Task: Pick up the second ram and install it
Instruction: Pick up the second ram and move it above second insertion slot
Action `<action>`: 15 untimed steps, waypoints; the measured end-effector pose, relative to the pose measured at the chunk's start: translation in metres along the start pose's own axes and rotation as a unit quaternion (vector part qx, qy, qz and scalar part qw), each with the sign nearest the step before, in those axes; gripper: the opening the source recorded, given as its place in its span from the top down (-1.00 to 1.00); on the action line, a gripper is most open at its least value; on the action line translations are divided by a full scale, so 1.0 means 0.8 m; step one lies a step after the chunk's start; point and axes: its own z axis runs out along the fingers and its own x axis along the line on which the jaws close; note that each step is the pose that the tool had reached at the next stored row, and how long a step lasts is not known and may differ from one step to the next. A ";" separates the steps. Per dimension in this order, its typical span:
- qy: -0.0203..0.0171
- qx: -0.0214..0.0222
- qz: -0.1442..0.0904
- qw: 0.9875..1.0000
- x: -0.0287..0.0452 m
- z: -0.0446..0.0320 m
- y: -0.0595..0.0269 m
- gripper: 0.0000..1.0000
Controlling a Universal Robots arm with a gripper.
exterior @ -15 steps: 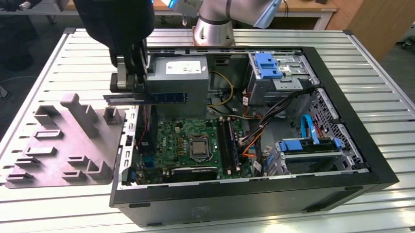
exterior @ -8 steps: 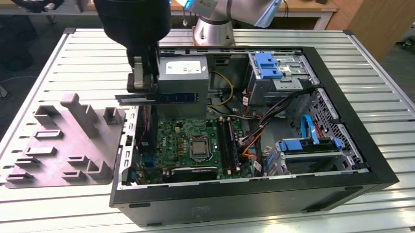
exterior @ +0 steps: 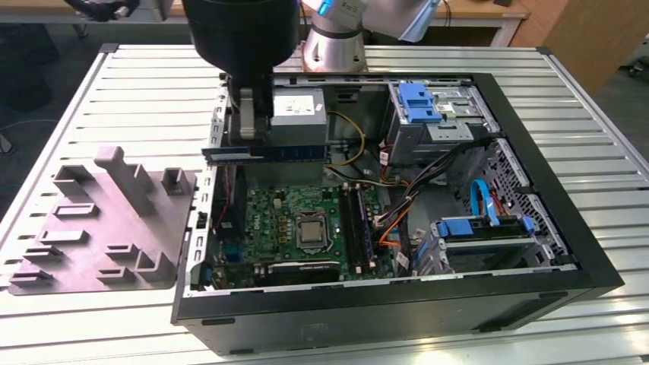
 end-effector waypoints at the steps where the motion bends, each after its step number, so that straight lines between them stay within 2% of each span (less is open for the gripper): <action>1: 0.000 0.000 0.000 1.000 -0.0001 0.0000 -0.004 0.76; 12: 0.000 0.000 0.000 1.000 -0.0010 0.0001 -0.044 0.76; 15: 0.000 0.000 0.000 1.000 -0.0010 0.0030 -0.051 0.76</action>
